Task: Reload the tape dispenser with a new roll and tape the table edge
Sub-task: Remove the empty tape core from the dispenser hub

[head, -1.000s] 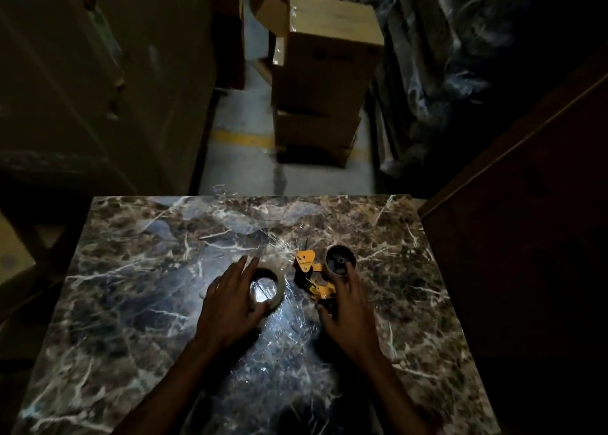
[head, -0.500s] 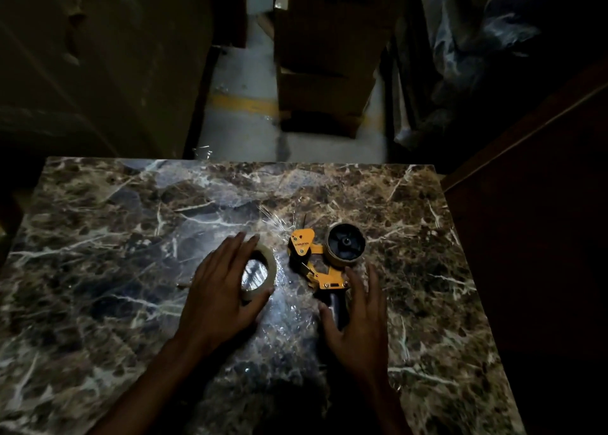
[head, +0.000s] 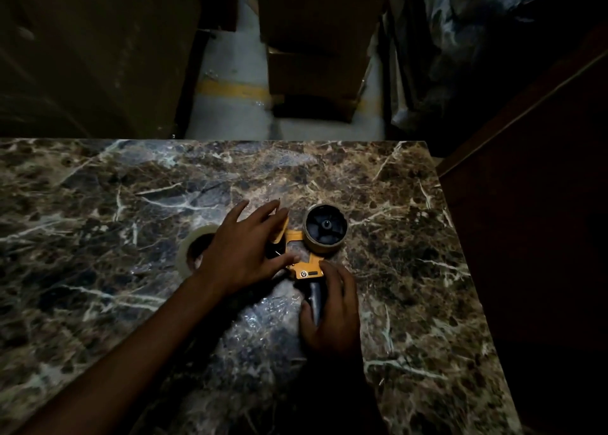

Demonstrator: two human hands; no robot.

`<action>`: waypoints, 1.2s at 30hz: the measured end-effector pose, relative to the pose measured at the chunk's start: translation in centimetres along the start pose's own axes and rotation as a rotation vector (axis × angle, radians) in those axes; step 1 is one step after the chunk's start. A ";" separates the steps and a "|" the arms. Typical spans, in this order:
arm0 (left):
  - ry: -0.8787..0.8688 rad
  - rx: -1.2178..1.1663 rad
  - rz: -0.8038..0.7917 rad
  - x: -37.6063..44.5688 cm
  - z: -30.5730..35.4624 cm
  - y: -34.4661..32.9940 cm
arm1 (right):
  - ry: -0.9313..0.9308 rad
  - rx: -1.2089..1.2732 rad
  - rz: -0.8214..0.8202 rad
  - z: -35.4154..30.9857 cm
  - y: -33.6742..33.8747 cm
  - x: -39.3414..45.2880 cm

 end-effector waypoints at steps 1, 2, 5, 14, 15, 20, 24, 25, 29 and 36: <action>0.007 -0.002 0.005 -0.2 0.4 -0.2 | 0.004 0.009 0.001 0.2 0.3 0.0; 0.011 -0.002 0.007 -0.5 0.8 -0.4 | 0.010 0.017 0.003 0.4 0.6 0.0; 0.042 -0.010 0.027 -1.4 2.1 -0.8 | 0.023 0.033 -0.004 1.3 1.8 -0.2; 0.143 0.014 0.089 -3.1 4.1 -1.4 | 0.010 0.021 -0.163 2.8 4.3 -0.1; 0.138 0.010 0.112 -2.7 4.2 -1.1 | 0.001 0.033 -0.148 2.6 4.7 0.3; 0.035 -0.061 0.036 2.7 5.0 -0.8 | -0.147 0.118 0.041 3.9 6.5 5.6; 0.051 0.008 -0.229 6.9 4.8 -2.9 | -0.406 0.153 -0.050 6.9 3.9 10.4; 0.050 0.045 -0.277 7.4 4.7 -3.5 | -0.448 0.157 -0.079 7.1 3.2 11.1; 0.120 -0.001 -0.373 8.1 3.9 -4.9 | -0.469 0.173 -0.127 7.3 2.2 12.3; 0.291 -0.238 -0.450 8.1 3.0 -6.7 | -0.653 0.383 -0.243 8.1 0.9 12.0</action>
Point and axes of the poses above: each hand's wrist, its own x-axis towards the middle knuckle, its own y-axis out of the back of the hand, z = x × y, the point moved 8 cm from there along x, towards the middle knuckle, and after that the axes turned 9 degrees about z, right-handed, at the moved point
